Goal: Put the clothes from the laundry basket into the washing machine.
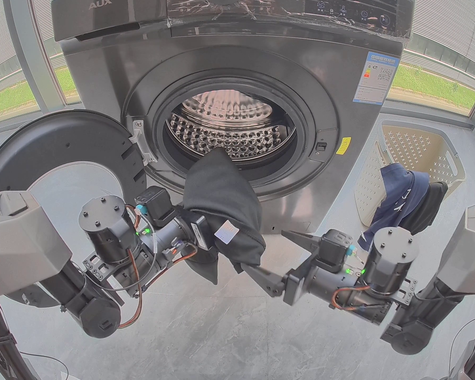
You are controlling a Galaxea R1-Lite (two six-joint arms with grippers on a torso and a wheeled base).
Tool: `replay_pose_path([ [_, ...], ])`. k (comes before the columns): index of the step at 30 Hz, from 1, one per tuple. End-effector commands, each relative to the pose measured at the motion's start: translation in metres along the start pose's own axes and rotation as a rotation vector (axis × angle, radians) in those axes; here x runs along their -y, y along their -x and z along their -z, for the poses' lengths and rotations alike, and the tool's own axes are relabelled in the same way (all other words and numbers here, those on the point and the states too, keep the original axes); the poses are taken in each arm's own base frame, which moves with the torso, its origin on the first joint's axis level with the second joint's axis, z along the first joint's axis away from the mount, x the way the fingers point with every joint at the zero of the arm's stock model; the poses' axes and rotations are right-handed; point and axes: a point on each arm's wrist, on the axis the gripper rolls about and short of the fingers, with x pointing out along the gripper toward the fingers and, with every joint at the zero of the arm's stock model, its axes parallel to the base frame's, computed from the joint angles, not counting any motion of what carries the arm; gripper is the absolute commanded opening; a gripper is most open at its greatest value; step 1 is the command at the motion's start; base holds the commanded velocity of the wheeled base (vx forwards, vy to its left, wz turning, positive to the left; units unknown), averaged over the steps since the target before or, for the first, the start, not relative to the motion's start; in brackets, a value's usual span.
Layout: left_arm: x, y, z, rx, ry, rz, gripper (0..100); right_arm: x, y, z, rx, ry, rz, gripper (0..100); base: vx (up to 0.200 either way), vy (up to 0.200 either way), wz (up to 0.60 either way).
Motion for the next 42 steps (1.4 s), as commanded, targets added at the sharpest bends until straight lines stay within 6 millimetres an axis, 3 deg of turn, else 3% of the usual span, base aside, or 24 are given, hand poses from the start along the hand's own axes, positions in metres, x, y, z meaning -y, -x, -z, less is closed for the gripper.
replay_pose_path([
  [1, 0.003, 0.029, -0.006, -0.036, -0.043, -0.004, 0, -0.015, 0.046, -0.002, -0.057, 0.013, -0.068, 100, 0.000, 0.000, 0.00],
  [7, -0.004, 0.036, -0.011, -0.030, -0.076, -0.027, 0, -0.009, 0.059, -0.003, -0.078, 0.011, -0.075, 100, 0.000, 0.000, 0.00],
  [12, -0.006, 0.041, -0.008, -0.054, -0.076, -0.035, 0, 0.011, 0.059, -0.001, -0.083, 0.008, 0.006, 100, 0.000, 0.000, 0.00],
  [14, -0.006, 0.044, -0.005, -0.069, -0.077, -0.039, 0, 0.028, 0.061, -0.005, -0.065, 0.012, 0.073, 100, 0.000, 0.000, 0.00],
  [17, -0.006, 0.048, -0.003, -0.084, -0.079, -0.041, 0, 0.035, 0.062, -0.006, -0.057, 0.011, 0.098, 100, 0.000, 0.000, 0.00],
  [25, -0.007, 0.057, -0.003, -0.099, -0.074, -0.046, 0, 0.043, 0.048, -0.021, 0.012, 0.019, 0.116, 100, 0.000, 0.000, 0.00],
  [30, -0.008, 0.058, -0.003, -0.102, -0.080, -0.046, 0, 0.051, 0.063, -0.012, -0.026, 0.001, 0.155, 100, 0.080, 0.000, 0.00],
  [42, -0.006, 0.058, 0.002, -0.121, -0.082, -0.042, 0, 0.049, 0.062, -0.015, -0.009, 0.004, 0.151, 100, 0.167, 0.000, 0.00],
])
